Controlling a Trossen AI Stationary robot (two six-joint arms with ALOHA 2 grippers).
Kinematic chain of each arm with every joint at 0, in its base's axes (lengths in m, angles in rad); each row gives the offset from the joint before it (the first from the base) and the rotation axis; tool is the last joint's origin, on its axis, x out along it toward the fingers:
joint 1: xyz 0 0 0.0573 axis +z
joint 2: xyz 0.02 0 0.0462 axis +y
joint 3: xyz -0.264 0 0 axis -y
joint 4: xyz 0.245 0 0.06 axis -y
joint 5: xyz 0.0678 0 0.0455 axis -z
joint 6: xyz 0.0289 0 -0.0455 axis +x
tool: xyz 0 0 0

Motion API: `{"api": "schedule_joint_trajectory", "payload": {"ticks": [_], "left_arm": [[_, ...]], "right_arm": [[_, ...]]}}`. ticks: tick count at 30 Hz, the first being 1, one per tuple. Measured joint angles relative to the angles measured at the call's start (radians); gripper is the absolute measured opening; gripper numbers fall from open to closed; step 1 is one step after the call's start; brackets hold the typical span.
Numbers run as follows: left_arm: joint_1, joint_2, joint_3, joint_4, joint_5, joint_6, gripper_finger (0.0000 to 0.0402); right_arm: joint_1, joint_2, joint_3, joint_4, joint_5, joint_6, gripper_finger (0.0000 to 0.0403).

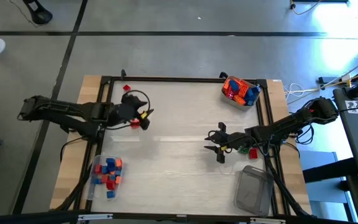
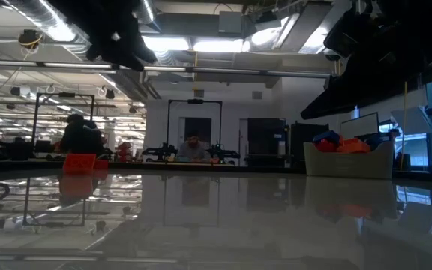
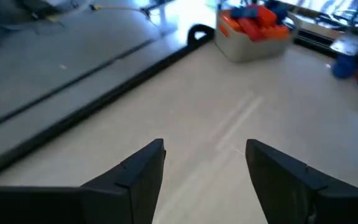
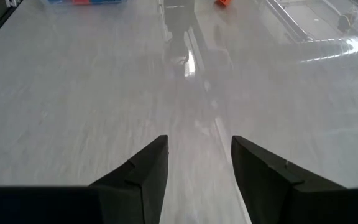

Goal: Sort blocks by size
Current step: Put the red game piece into the transparent bin

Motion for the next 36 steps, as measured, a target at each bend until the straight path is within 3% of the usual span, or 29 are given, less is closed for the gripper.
{"api": "schedule_joint_trajectory", "payload": {"ticks": [8,14,23,36], "left_arm": [[0.195,0.142,-0.002,-0.004,-0.011,0.027,0.0212],[0.328,0.281,0.040,-0.160,-0.066,-0.028,0.0205],[0.520,0.494,0.165,-0.343,-0.056,-0.046,0.0182],[0.685,0.692,0.275,-0.330,0.006,0.005,0.0170]], "right_arm": [[0.000,0.000,0.000,-0.007,0.000,0.000,0.0176],[0.000,0.000,0.000,-0.004,0.000,0.000,0.0176],[0.000,0.000,0.000,-0.004,0.017,-0.002,0.0176],[0.000,0.000,0.000,-0.020,0.017,-0.001,0.0176]]}}
